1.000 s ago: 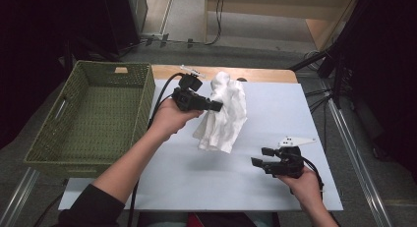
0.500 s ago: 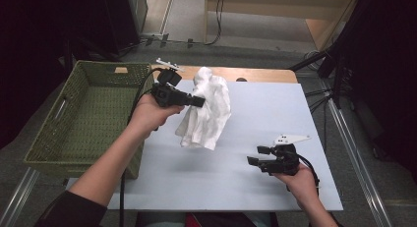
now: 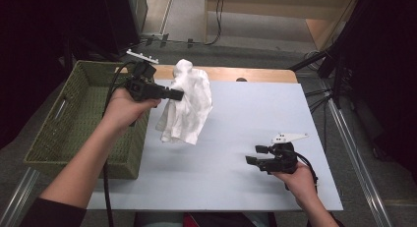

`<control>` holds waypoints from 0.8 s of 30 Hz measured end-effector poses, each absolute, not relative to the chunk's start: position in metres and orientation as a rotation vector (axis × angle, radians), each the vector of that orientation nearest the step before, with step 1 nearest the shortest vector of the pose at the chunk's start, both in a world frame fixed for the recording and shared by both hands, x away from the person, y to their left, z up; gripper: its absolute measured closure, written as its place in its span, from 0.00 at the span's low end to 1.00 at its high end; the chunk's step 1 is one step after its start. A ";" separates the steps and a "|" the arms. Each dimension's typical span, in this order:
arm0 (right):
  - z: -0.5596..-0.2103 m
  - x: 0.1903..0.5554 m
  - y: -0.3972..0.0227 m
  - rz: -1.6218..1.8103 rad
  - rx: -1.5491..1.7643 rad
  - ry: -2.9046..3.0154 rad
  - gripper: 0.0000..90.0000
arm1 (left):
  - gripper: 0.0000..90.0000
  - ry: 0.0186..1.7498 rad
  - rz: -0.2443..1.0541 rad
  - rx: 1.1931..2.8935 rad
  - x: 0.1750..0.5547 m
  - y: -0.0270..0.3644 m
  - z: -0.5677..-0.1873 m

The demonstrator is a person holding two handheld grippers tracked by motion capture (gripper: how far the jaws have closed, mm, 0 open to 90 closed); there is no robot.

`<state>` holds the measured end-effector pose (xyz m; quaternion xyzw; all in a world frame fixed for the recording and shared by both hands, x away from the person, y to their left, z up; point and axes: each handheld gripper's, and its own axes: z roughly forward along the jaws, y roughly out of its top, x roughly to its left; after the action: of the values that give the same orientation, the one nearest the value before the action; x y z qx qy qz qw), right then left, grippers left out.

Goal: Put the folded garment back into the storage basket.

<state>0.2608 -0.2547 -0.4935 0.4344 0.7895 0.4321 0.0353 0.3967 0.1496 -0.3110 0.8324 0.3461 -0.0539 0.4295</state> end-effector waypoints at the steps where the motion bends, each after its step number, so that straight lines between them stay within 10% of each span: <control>1: -0.493 0.260 -0.256 1.327 1.343 2.421 0.34 | 0.83 0.869 -0.134 2.072 0.397 0.153 -0.310; 24: -0.497 0.259 -0.254 1.293 1.337 2.476 0.32 | 0.83 0.946 -0.056 1.992 0.402 0.225 -0.277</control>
<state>0.2587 -0.2543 -0.4967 0.4317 0.7993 0.4174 0.0222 0.4024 0.2246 -0.2767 0.8059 0.3829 -0.0225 0.4509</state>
